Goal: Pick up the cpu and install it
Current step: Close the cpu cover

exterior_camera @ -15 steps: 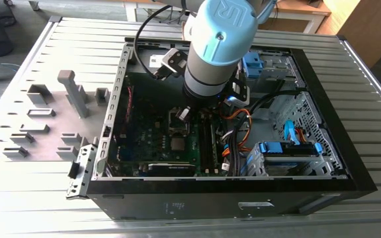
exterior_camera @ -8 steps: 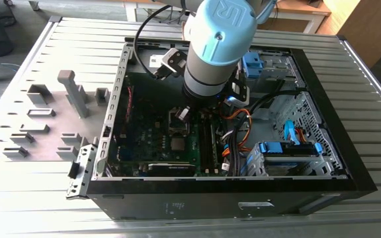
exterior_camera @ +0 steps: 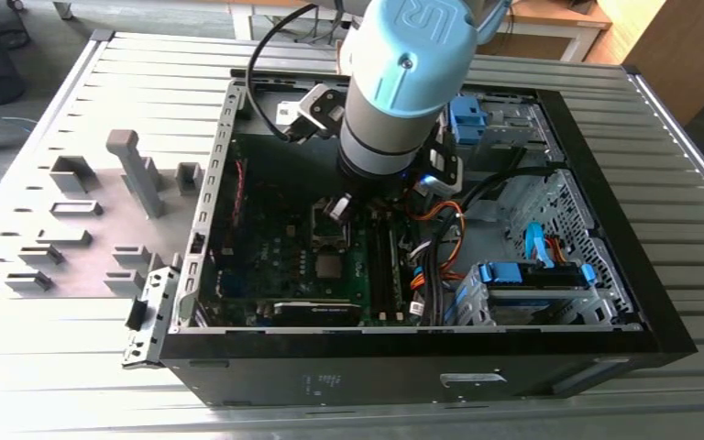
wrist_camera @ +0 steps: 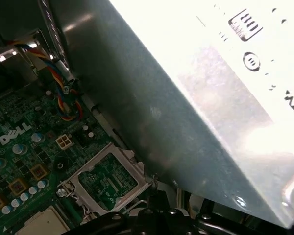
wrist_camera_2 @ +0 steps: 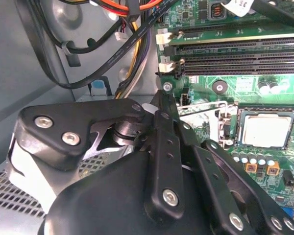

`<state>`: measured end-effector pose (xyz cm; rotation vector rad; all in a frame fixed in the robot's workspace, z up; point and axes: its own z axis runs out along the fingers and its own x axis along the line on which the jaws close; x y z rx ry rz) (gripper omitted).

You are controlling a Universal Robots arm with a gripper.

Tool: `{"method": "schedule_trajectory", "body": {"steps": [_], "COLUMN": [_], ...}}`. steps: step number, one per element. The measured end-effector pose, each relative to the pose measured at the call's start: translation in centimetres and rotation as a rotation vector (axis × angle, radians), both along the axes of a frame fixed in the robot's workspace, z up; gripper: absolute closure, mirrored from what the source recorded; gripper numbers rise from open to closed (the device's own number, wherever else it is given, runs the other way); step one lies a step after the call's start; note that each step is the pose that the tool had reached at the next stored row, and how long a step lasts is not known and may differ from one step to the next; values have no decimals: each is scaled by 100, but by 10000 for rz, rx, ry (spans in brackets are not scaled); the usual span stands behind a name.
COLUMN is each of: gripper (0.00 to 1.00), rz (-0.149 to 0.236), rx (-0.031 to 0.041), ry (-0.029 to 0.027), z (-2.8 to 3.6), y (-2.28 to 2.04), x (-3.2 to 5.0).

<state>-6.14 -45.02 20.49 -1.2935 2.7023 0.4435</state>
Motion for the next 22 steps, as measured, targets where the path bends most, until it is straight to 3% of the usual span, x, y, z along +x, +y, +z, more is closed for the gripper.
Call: {"method": "schedule_trajectory", "body": {"steps": [5,11,22], "gripper": [89,89,89], "rz": [-52,-948,-1589], "rx": [8,8,7], "ry": [-7,-8,-8], "z": [6,3,-28], "y": [-10,-11,-11], "x": [-9,-9,-75]}}
